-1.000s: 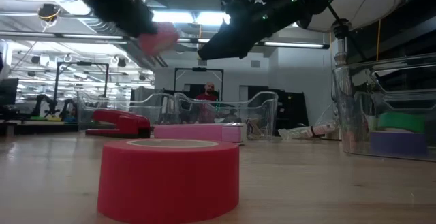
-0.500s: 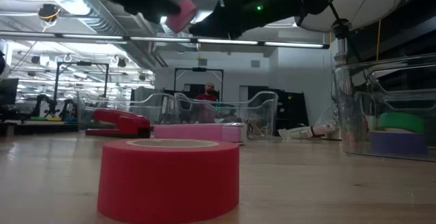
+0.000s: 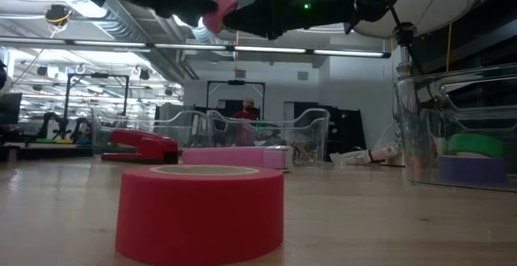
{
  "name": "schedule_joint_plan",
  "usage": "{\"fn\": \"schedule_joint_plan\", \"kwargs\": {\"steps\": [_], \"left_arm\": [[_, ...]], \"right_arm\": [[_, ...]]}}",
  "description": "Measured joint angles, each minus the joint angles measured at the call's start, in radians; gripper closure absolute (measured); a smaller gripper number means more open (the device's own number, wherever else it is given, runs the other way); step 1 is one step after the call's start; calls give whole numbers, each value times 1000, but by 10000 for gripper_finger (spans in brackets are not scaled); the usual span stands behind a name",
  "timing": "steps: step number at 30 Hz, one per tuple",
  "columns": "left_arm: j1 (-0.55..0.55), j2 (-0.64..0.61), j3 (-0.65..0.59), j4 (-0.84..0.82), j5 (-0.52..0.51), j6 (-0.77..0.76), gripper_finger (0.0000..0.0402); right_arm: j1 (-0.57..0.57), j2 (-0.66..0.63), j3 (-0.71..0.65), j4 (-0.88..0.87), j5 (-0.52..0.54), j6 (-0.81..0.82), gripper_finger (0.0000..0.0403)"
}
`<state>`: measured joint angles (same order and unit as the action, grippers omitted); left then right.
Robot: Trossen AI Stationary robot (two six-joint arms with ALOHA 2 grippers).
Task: Pick and place Stapler, Stapler remover, tape
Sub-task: Put the pink tape into the bottom transparent bin
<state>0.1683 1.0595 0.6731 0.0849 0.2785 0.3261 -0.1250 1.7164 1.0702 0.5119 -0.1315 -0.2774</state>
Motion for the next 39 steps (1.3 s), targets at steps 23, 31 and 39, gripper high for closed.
{"fn": "schedule_joint_plan", "kwargs": {"steps": [23, 31, 39], "left_arm": [[65, 2, 0, 178, 163, 9, 366], [64, 4, 0, 172, 154, -5, 339], [52, 5, -4, 160, 94, -58, 301]], "right_arm": [[-3, 0, 1, 214, -101, -98, 311], [-2, 0, 3, 189, -100, -101, 361], [-1, -2, 5, 125, -105, -58, 361]]}}
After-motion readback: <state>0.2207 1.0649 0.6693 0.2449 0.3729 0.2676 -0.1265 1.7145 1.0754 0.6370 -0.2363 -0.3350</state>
